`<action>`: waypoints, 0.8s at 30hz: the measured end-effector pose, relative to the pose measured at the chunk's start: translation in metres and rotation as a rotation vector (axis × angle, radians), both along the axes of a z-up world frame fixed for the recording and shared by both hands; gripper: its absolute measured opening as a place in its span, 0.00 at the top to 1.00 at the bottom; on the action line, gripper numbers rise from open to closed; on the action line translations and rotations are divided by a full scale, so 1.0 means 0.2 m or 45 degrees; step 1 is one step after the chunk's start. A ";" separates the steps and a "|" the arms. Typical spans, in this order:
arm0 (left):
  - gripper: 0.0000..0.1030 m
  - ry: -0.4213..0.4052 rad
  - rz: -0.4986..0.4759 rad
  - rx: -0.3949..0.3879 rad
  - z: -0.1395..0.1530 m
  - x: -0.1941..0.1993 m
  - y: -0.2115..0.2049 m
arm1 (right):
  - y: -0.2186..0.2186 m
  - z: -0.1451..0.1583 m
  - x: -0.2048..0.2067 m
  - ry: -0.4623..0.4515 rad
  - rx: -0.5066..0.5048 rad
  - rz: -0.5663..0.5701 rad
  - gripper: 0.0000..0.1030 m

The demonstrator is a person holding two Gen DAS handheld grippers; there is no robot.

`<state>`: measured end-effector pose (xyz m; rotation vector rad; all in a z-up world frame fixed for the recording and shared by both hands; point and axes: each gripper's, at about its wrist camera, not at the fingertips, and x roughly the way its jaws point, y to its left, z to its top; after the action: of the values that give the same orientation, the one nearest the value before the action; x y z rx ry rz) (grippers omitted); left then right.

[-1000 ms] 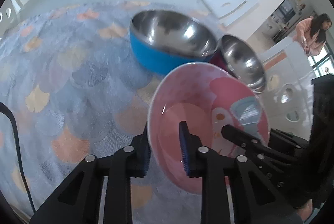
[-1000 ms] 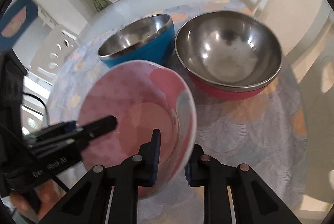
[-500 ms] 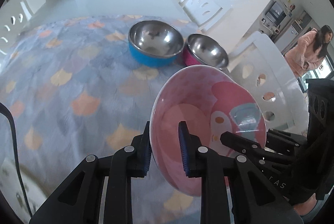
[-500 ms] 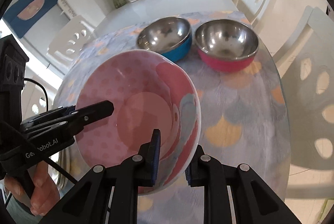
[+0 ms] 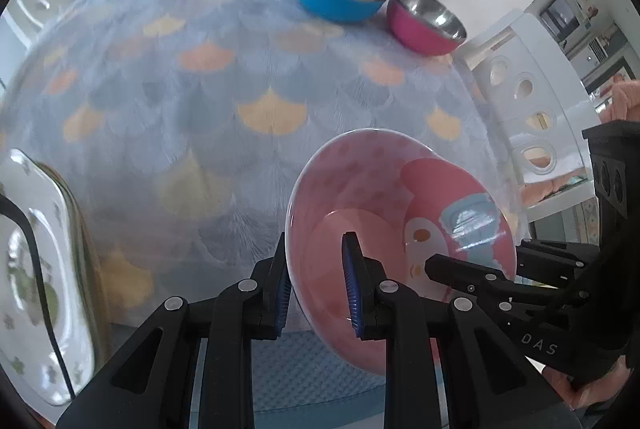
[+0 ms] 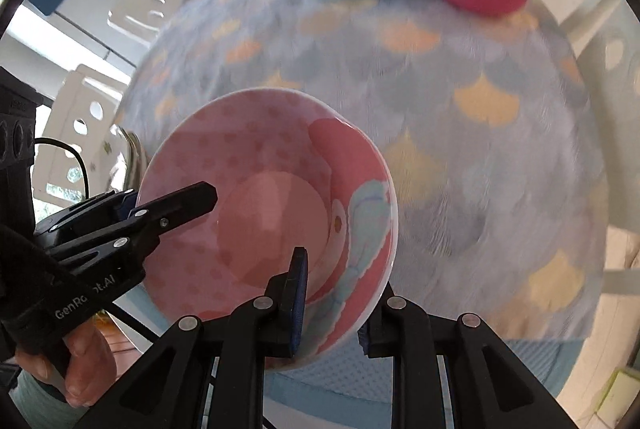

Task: Organize plates and bowls
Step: 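Carry the pink bowl with both tools and lower it beside the plate stack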

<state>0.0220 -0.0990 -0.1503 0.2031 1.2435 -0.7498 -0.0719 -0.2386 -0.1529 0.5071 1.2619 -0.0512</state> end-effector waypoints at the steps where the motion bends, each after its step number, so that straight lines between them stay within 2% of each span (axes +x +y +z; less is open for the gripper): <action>1: 0.80 -0.003 0.002 -0.001 -0.01 0.00 0.00 | 0.00 -0.01 0.00 -0.003 -0.007 -0.005 0.79; 6: 0.80 -0.068 -0.023 0.045 -0.03 0.00 -0.04 | 0.00 -0.01 0.03 -0.005 -0.038 -0.013 0.79; 9: 0.80 -0.027 -0.008 0.048 -0.05 0.03 -0.03 | 0.01 -0.01 0.03 -0.001 -0.038 -0.001 0.79; 12: 0.78 0.006 0.037 0.031 -0.06 0.04 0.02 | 0.00 -0.01 0.02 0.013 0.019 -0.006 0.79; 17: 0.78 -0.083 0.073 0.007 0.07 0.04 0.10 | -0.05 0.02 -0.01 0.032 0.122 0.016 0.79; 19: 0.78 -0.103 0.093 -0.023 0.14 0.06 0.13 | -0.06 0.07 -0.05 -0.009 0.126 0.010 0.79; 24: 0.79 -0.279 0.079 -0.117 0.40 0.07 0.15 | -0.13 0.24 -0.12 -0.124 0.105 -0.021 0.78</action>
<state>0.0351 -0.0690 -0.0708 0.1658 1.0010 -0.7092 -0.0964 -0.2653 -0.1039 0.5848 1.1679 0.0114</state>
